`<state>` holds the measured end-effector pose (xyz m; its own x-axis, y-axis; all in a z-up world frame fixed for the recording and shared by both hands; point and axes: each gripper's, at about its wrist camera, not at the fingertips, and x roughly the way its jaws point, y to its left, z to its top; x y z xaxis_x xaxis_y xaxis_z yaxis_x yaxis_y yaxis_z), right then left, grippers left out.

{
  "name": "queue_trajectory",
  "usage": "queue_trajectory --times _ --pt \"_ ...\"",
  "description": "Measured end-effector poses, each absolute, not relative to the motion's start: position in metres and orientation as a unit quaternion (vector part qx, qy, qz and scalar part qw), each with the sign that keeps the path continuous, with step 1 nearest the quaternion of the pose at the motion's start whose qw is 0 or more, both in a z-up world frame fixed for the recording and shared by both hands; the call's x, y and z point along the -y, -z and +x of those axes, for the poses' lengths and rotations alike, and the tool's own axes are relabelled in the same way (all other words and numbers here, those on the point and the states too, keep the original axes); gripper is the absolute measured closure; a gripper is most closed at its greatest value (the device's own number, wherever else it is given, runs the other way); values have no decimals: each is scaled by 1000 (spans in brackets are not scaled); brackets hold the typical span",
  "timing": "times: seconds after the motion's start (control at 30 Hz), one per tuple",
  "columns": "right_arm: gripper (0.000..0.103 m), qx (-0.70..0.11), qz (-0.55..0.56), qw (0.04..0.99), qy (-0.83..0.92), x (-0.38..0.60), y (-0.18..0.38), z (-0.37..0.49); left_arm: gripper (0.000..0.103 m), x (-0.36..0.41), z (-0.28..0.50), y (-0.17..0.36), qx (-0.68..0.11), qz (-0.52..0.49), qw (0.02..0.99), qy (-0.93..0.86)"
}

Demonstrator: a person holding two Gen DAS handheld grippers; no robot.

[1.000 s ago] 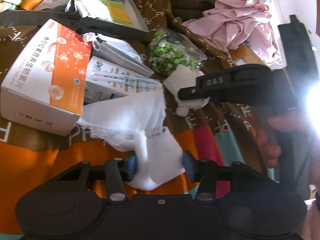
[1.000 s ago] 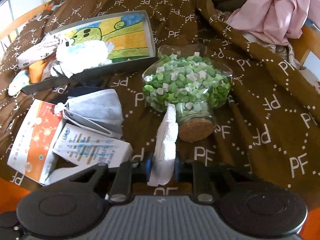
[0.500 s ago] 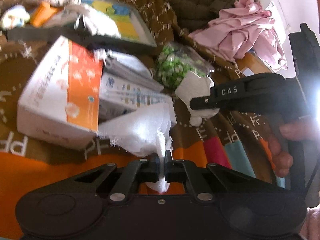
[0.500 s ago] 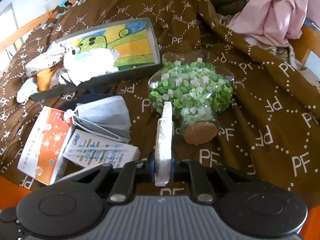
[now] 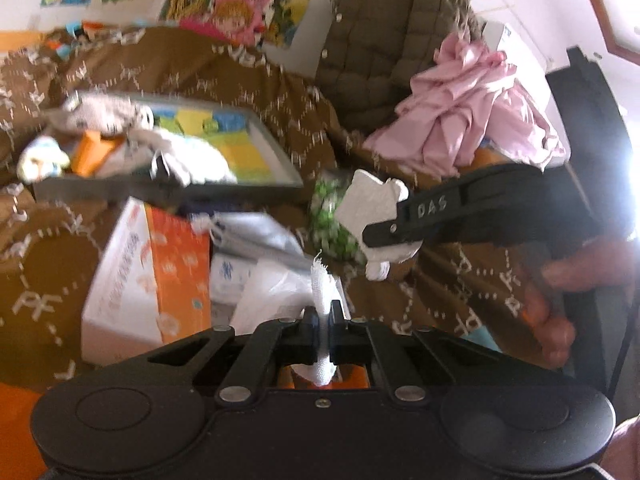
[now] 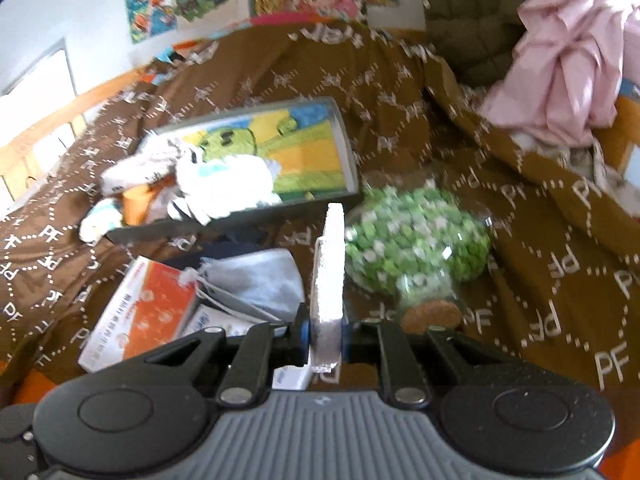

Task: Organize soft objects
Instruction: 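Lift the gauze and white strip and carry them over the tray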

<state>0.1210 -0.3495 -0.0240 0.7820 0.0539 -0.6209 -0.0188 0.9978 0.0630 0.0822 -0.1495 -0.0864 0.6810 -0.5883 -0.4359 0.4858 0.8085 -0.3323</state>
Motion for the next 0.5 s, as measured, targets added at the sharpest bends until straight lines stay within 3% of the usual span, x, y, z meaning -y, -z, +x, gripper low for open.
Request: queue_trajectory --times 0.5 --pt "88 -187 5 978 -87 329 -6 99 99 134 83 50 -219 -128 929 270"
